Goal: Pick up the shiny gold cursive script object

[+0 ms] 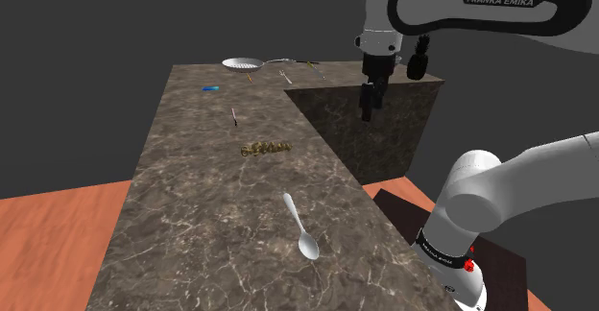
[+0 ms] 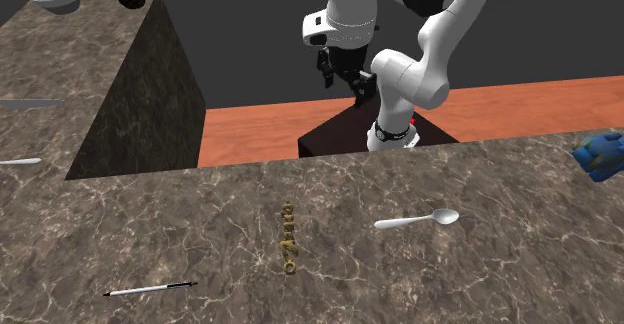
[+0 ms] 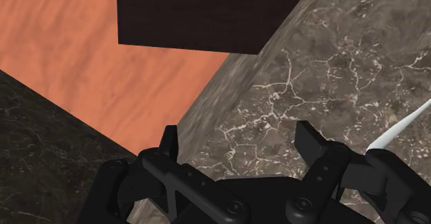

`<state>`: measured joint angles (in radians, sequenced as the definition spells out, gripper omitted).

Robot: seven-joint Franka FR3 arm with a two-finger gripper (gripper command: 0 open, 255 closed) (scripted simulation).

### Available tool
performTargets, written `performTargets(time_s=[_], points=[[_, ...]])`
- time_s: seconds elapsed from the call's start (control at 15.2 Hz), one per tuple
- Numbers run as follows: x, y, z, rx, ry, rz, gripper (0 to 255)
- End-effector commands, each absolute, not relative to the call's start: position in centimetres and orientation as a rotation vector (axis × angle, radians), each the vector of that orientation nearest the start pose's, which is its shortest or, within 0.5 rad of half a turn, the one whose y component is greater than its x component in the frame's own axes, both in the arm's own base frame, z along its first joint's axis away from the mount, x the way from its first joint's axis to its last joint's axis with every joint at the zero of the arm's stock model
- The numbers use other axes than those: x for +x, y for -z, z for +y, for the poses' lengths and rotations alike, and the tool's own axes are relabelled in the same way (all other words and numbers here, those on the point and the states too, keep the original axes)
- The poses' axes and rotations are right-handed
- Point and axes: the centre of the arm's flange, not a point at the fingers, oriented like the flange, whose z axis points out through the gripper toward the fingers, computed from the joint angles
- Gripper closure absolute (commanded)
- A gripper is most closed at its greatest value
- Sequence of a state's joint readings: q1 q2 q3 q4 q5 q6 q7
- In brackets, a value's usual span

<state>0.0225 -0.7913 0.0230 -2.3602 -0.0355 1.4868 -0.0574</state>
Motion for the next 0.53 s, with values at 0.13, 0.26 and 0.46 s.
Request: performTargets(time_s=[0.13, 0.26, 0.46], points=[[31.5, -57.3, 2.6, -3.202, -0.119, -0.152, 0], [33.5, -56.3, 4.1, -3.218, -0.105, -0.155, 0], [36.5, -54.8, 6.2, -3.242, -0.084, -0.159, 0]])
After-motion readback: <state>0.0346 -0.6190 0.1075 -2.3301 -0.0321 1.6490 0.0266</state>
